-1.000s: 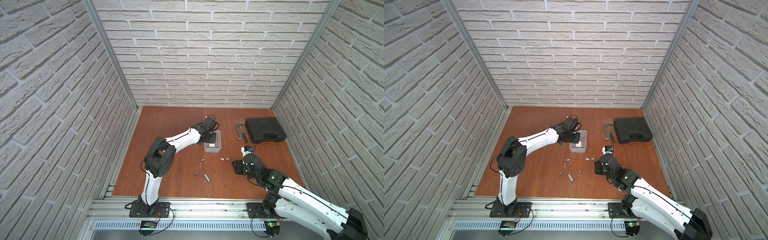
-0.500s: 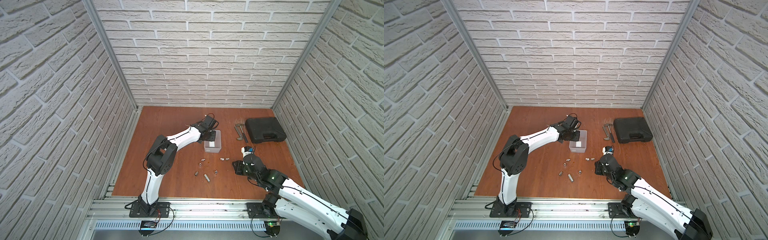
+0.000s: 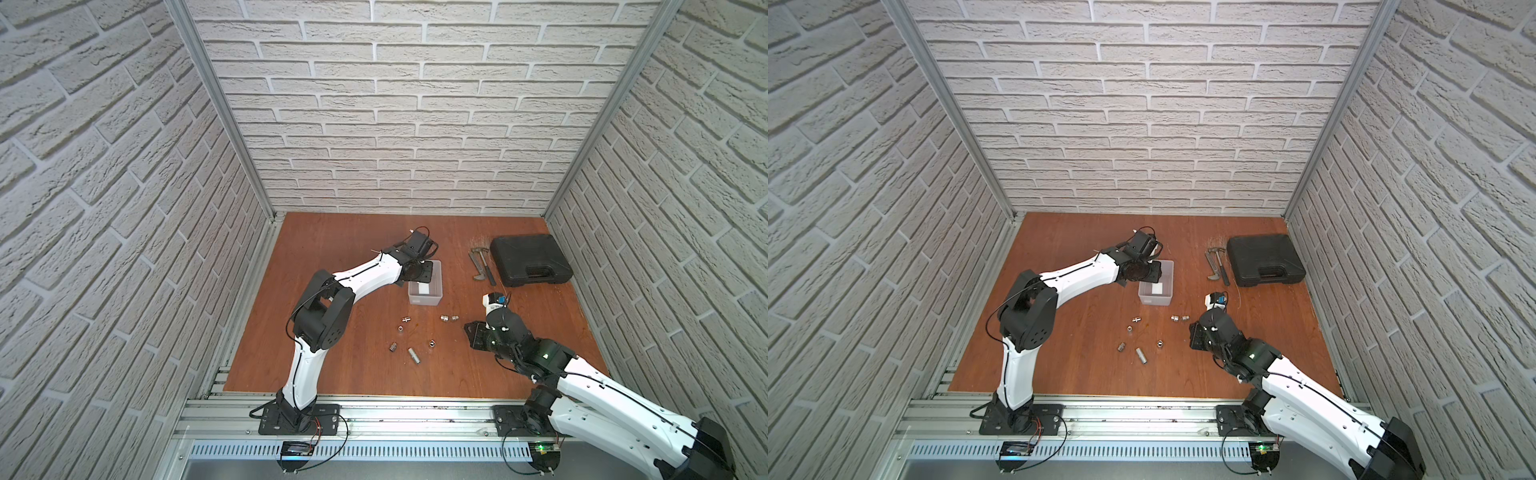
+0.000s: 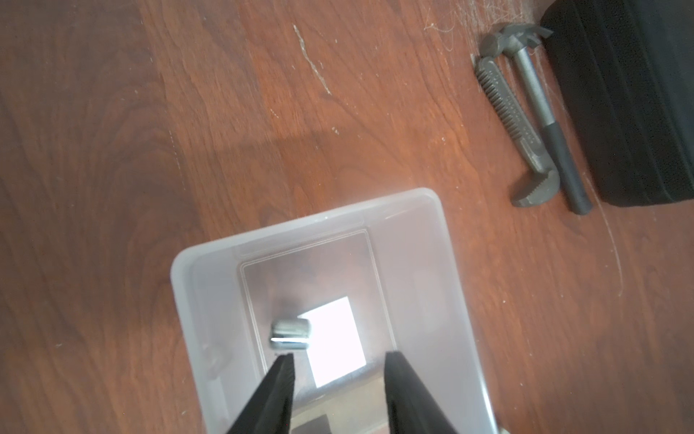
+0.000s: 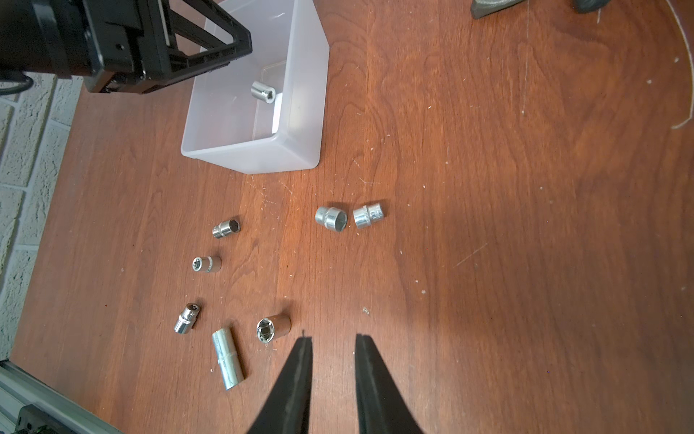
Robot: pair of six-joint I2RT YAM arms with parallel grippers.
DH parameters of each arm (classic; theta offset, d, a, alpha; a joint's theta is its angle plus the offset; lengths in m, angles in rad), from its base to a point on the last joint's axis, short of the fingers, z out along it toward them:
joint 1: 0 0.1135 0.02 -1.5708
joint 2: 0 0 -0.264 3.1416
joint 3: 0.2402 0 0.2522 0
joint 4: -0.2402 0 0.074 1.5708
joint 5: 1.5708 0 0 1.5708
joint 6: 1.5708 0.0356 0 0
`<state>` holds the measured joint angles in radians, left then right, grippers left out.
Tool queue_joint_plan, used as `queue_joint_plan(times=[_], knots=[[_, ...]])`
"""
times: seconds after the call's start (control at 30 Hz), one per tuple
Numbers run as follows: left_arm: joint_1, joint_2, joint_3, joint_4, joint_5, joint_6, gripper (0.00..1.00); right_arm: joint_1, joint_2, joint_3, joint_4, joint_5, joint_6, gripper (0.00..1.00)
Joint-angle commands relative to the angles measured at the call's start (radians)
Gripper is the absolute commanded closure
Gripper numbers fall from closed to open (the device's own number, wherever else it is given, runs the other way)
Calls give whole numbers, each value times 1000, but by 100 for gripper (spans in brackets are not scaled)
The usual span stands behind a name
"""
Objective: Put the socket on the desktop into the storage box
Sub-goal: Place the socket head in the storage box.
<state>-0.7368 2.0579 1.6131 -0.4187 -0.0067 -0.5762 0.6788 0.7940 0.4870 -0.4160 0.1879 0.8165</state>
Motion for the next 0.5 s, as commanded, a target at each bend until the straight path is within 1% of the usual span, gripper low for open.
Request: queue_joint_plan(times=[0.0, 0.13, 0.2, 0.27, 0.33, 0.47], knots=[[-20, -53, 33, 9, -28, 20, 53, 5, -7, -11, 12, 16, 11, 73], [-47, -108, 26, 9, -64, 41, 56, 5, -11, -17, 14, 17, 12, 73], [-65, -163, -9, 31, -77, 50, 58, 6, -14, -16, 13, 18, 12, 72], [-92, -242, -88, 79, -118, 64, 58, 5, -18, -14, 8, 19, 10, 70], [-112, -341, -190, 131, -157, 71, 58, 6, -18, -14, 8, 24, 8, 65], [-125, -541, -389, 169, -232, 83, 57, 5, -4, -7, 6, 31, -1, 55]])
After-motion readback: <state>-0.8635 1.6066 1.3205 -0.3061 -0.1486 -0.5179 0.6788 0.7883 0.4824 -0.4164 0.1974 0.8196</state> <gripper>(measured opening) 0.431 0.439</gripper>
